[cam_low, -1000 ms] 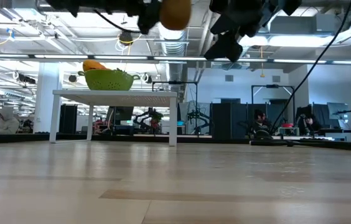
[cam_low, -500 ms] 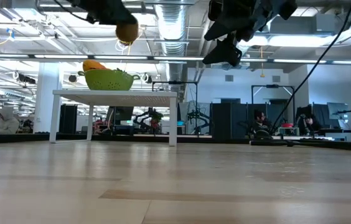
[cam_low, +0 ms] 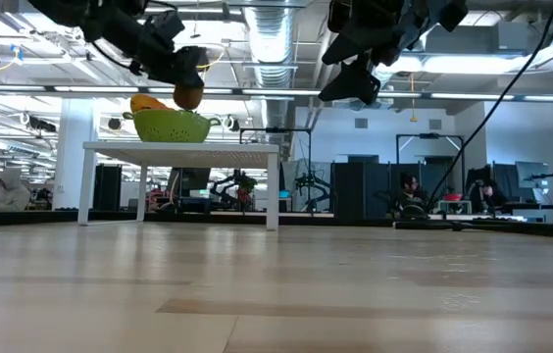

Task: Pick & Place Fruit
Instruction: Put the kiwi into the green strainer bowl on the shelf, then put the knife on the shelf

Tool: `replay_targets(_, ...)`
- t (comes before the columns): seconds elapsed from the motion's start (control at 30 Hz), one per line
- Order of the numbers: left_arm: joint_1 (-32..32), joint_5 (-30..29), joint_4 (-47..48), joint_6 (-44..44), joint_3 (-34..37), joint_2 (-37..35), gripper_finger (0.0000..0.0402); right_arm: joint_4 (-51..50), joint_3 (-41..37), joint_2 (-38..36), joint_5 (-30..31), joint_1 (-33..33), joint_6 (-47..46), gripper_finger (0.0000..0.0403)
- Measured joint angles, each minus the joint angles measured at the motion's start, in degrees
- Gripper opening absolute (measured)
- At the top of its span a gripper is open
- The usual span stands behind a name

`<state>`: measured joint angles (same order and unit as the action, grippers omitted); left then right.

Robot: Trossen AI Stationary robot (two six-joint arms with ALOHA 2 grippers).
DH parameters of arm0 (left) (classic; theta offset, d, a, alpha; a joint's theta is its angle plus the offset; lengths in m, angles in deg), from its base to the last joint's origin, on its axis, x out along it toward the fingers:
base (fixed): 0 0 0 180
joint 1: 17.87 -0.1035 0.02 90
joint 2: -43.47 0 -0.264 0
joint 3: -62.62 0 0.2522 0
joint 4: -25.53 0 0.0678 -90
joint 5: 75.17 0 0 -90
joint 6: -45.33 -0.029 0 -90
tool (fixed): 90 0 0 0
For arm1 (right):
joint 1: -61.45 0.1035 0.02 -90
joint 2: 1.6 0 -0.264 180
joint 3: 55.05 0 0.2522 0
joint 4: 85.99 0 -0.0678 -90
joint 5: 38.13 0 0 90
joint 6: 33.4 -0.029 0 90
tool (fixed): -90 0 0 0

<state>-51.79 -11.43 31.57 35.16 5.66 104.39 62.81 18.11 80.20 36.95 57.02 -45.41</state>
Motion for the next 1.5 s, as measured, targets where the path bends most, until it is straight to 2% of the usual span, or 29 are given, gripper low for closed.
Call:
replay_targets(0.4,-0.25,2.57,-5.92,-0.57,-0.04,8.78,0.0219,0.12,0.00,0.00,0.00,0.02,0.11,0.0292)
replay_targets(0.73,-0.23,2.32,-6.68,-1.56,-0.07,10.22,0.0226,0.14,0.00,0.00,0.01,0.02,0.24,0.0292)
replay_targets(0.83,-0.13,2.34,-6.86,-1.59,-0.09,9.78,0.0242,0.14,0.00,0.00,0.02,0.02,0.37,0.0292)
replay_targets(1.03,0.31,2.33,-6.61,-1.60,-0.09,9.44,0.0300,0.14,-0.02,0.00,0.02,0.02,0.38,0.0292)
replay_targets(1.2,1.32,2.32,-6.20,-1.62,-0.13,6.80,0.0328,-0.12,-0.02,0.00,0.02,-0.21,0.39,0.0292)
replay_targets(1.37,3.71,2.32,-6.12,-1.50,-0.13,0.45,0.0332,-3.90,-0.02,0.00,0.37,-1.71,1.29,0.0292)
replay_targets(1.5,8.80,4.39,-4.59,2.82,-0.15,-5.13,0.0325,-9.86,-0.04,0.00,7.73,-4.62,1.46,0.0292)
